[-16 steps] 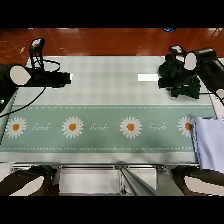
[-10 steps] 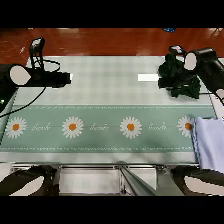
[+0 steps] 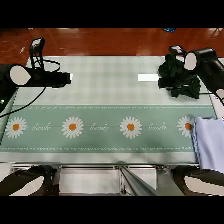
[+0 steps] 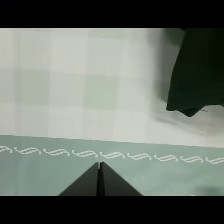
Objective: Fold the shirts.
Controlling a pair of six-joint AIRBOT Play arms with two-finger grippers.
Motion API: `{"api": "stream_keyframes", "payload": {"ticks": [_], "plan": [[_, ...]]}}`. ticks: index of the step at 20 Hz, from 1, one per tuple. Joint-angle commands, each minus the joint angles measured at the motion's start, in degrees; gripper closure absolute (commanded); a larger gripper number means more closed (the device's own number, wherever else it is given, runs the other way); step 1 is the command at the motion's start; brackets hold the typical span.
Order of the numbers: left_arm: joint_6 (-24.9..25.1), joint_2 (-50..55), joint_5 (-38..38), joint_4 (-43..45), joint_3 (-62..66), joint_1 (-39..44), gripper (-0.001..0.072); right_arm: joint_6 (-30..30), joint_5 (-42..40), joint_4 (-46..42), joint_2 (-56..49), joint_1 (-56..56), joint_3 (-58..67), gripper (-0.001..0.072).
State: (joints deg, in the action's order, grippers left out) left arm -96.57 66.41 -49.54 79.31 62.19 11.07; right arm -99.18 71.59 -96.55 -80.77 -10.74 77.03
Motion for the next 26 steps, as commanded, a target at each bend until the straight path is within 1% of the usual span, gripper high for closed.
{"api": "stream_keyframes", "payload": {"ticks": [1,3,5,6,7,8,9,10,11,12,13,15,17,19,20,21,23,26], "plan": [[0.04,0.20,1.70,0.07,-0.04,0.02,0.0690,0.00,-0.35,0.07,0.00,-0.07,0.04,0.0686],[0.00,0.50,6.84,0.02,-0.02,-0.04,0.0690,0.04,-2.49,-0.09,0.00,-0.02,0.04,0.0686],[0.04,0.55,10.21,-0.35,-0.04,0.07,0.0690,0.24,-8.48,-3.13,0.00,-0.02,0.04,0.0684],[0.02,0.81,12.90,-0.35,-0.04,0.02,0.0686,0.13,-11.34,-5.27,-0.02,-0.02,0.04,0.0598],[0.02,1.25,15.56,-0.17,-0.02,-0.04,0.0607,-0.57,-15.17,-8.59,-0.02,-0.02,0.04,0.0296],[0.04,1.90,18.86,-0.02,-0.04,-0.04,0.0341,-1.03,-19.08,-12.68,-0.02,-0.02,0.04,0.0293],[0.02,2.78,22.21,0.76,-0.02,-0.11,0.0201,-3.23,-23.08,-18.56,-0.02,0.24,0.04,0.0293],[0.04,3.50,23.89,0.92,-0.02,-0.33,0.0199,-7.76,-26.53,-23.91,-0.31,1.11,0.07,0.0294],[0.04,4.26,24.74,0.92,-0.02,-0.61,0.0199,-11.56,-28.74,-26.97,-0.98,2.71,0.22,0.0295],[0.00,4.96,24.92,0.90,-0.02,-0.94,0.0200,-13.97,-29.62,-27.34,-2.36,5.20,0.92,0.0296],[0.02,5.70,24.90,0.90,-0.04,-1.33,0.0200,-14.51,-29.64,-26.23,-4.22,7.93,2.08,0.0296],[0.02,7.13,24.90,0.87,-0.02,-1.86,0.0200,-13.66,-29.62,-22.69,-9.09,13.77,5.53,0.0297],[0.00,7.89,24.87,0.87,-0.04,-2.32,0.0200,-8.26,-29.55,-13.09,-14.58,19.32,10.49,0.0297],[0.00,8.41,24.90,0.87,-0.02,-2.47,0.0200,0.85,-27.32,1.11,-20.09,23.32,15.41,0.0297],[0.00,8.61,24.87,0.87,-0.04,-2.47,0.0200,5.01,-25.20,6.64,-22.64,24.37,17.35,0.0297],[0.00,8.83,24.76,0.85,-0.04,-2.47,0.0200,7.67,-23.02,9.35,-24.63,24.57,18.58,0.0297],[0.00,9.14,23.58,0.85,-0.04,-2.47,0.0200,10.19,-19.56,9.05,-27.58,24.28,19.04,0.0297],[-0.02,9.16,20.68,0.63,-0.02,-2.47,0.0200,10.67,-14.21,9.49,-30.10,24.09,19.04,0.0300]]}}
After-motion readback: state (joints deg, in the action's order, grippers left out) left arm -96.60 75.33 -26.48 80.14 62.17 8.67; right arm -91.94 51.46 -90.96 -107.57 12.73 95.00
